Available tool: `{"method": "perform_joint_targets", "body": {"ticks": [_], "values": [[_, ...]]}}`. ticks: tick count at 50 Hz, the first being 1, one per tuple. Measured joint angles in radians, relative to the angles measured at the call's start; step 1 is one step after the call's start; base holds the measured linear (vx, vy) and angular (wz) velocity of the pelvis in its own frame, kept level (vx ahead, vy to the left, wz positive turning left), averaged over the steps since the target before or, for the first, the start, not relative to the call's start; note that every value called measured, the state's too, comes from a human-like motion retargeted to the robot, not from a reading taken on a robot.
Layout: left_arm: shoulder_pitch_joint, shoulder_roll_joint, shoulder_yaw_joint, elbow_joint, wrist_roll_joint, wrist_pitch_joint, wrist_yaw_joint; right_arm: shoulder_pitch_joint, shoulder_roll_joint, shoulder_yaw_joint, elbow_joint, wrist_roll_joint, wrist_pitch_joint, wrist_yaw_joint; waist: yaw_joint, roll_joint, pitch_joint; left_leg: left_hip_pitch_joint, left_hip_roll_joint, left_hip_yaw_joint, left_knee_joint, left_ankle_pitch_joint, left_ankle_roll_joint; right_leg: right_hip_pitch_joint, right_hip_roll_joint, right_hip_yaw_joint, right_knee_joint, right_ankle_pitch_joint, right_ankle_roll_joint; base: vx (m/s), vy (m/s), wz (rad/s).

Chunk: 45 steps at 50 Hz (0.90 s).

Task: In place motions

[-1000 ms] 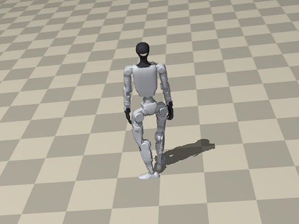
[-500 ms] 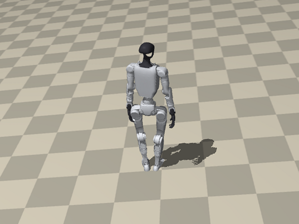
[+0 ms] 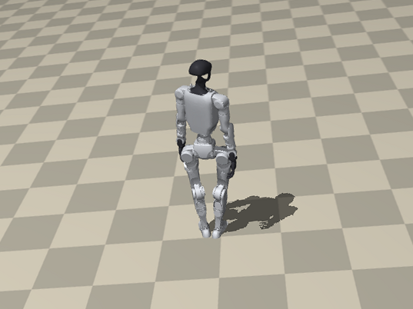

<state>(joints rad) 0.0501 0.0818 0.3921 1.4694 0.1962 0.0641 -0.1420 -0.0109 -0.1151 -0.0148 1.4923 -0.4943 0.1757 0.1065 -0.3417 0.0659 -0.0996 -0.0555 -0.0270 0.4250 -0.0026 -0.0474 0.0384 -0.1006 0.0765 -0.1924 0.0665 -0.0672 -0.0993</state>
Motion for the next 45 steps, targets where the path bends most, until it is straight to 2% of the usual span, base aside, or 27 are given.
{"method": "perform_joint_targets", "body": {"ticks": [8, 15, 22, 28, 31, 35, 38, 40, 45], "values": [[0.015, 0.006, 0.018, -0.008, 0.01, 0.004, -0.026, -0.033, 0.007, 0.023, -0.003, 0.028, -0.004, 0.003, 0.01, 0.014, 0.002, -0.046, 0.02, -0.008, 0.034, -0.009, -0.002, -0.018, 0.007, -0.021, -0.004, 0.015, -0.004, -0.02, -0.05, 0.08], [0.031, 0.02, 0.004, -0.059, 0.048, 0.0, -0.042, -0.037, 0.009, 0.043, 0.038, 0.044, 0.002, -0.004, 0.061, -0.014, 0.032, -0.097, 0.002, -0.105, 0.075, 0.011, 0.009, 0.004, -0.014, -0.112, -0.015, 0.008, -0.011, 0.01, -0.18, 0.75], [0.053, 0.006, 0.032, -0.096, 0.014, -0.007, -0.057, -0.011, -0.016, 0.051, 0.051, 0.014, -0.005, 0.003, 0.138, -0.047, 0.075, -0.164, -0.061, -0.298, 0.112, 0.051, -0.004, 0.048, -0.054, -0.293, -0.033, -0.033, -0.005, 0.09, -0.22, 1.61], [0.098, 0.011, 0.077, -0.074, -0.009, -0.001, -0.058, 0.005, -0.052, 0.051, 0.063, -0.017, 0.0, 0.006, 0.215, -0.081, 0.101, -0.167, -0.114, -0.365, 0.085, -0.009, -0.033, 0.087, -0.096, -0.452, -0.041, -0.074, 0.011, 0.19, -0.17, 1.85], [0.122, 0.022, 0.104, -0.036, -0.025, 0.008, -0.034, 0.005, -0.07, 0.04, 0.054, -0.028, -0.001, 0.001, 0.24, -0.101, 0.106, -0.152, -0.093, -0.222, 0.073, -0.062, -0.034, 0.105, -0.128, -0.546, -0.048, -0.09, 0.032, 0.17, -0.1, 2.0], [0.154, 0.032, 0.145, 0.02, -0.052, 0.015, -0.01, -0.003, -0.092, 0.024, 0.028, -0.039, -0.005, 0.003, 0.231, -0.115, 0.091, -0.11, -0.013, 0.119, 0.068, -0.111, -0.066, 0.118, -0.16, -0.677, -0.064, -0.103, 0.059, 0.2, -0.07, 2.09], [0.176, 0.025, 0.188, 0.058, -0.075, 0.016, 0.007, -0.016, -0.104, 0.015, -0.001, -0.041, -0.007, 0.003, 0.222, -0.124, 0.072, -0.068, 0.038, 0.355, 0.081, -0.1, -0.065, 0.119, -0.187, -0.748, -0.064, -0.108, 0.079, 0.22, -0.05, 1.63], [0.187, 0.014, 0.227, 0.08, -0.092, 0.014, 0.02, -0.029, -0.108, 0.01, -0.021, -0.038, -0.01, 0.005, 0.22, -0.131, 0.06, -0.048, 0.059, 0.435, 0.096, -0.091, -0.056, 0.115, -0.205, -0.779, -0.059, -0.11, 0.09, 0.2, -0.03, 1.13], [0.198, -0.009, 0.321, 0.129, -0.167, 0.01, 0.04, -0.062, -0.089, 0.003, -0.072, -0.004, -0.022, 0.013, 0.205, -0.138, 0.025, -0.01, 0.098, 0.498, 0.112, -0.049, -0.03, 0.104, -0.233, -0.838, -0.04, -0.11, 0.116, 0.24, -0.04, 0.77]]}}
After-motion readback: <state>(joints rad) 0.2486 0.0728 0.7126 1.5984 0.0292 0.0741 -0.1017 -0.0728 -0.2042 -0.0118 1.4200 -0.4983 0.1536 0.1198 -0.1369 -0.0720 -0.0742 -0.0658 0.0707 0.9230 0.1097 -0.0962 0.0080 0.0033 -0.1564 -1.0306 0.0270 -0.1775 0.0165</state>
